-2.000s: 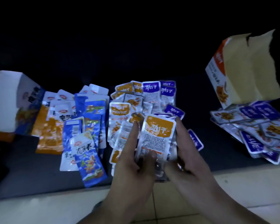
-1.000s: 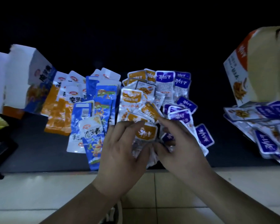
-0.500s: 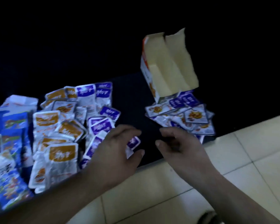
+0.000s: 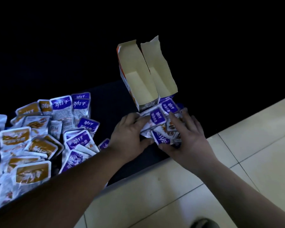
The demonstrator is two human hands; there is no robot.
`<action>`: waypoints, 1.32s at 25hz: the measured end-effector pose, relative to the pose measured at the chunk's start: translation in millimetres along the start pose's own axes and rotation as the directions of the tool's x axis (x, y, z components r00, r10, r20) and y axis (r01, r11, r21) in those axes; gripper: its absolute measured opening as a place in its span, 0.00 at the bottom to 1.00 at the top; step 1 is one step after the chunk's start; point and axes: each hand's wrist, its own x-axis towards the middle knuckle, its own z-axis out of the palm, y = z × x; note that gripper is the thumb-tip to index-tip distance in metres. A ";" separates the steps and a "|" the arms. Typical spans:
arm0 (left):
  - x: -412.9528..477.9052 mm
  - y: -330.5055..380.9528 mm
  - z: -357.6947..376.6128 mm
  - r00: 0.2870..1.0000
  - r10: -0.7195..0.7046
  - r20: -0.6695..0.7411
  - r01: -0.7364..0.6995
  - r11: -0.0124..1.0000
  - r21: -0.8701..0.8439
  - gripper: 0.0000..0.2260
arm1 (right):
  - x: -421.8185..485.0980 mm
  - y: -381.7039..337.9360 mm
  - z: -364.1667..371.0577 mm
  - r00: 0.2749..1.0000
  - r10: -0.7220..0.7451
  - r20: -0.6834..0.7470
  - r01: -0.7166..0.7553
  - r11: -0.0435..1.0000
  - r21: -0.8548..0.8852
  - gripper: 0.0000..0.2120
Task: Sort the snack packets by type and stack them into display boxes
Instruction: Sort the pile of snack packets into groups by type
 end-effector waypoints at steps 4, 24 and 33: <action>-25.7 -3.6 -0.3 0.992 0.070 -0.103 -0.062 0.995 0.077 0.24 | -7.9 5.4 13.6 0.984 -0.093 -0.152 0.101 0.994 0.042 0.30; -27.0 5.5 -44.9 0.928 -0.357 0.104 0.357 0.778 -0.517 0.29 | -22.1 5.1 13.5 0.995 0.029 -0.090 -0.006 0.968 0.252 0.18; -39.4 13.8 -69.3 0.857 -0.508 0.080 0.392 0.545 -0.741 0.06 | -4.0 -19.0 -6.1 0.974 0.069 -0.215 -0.037 0.989 0.146 0.27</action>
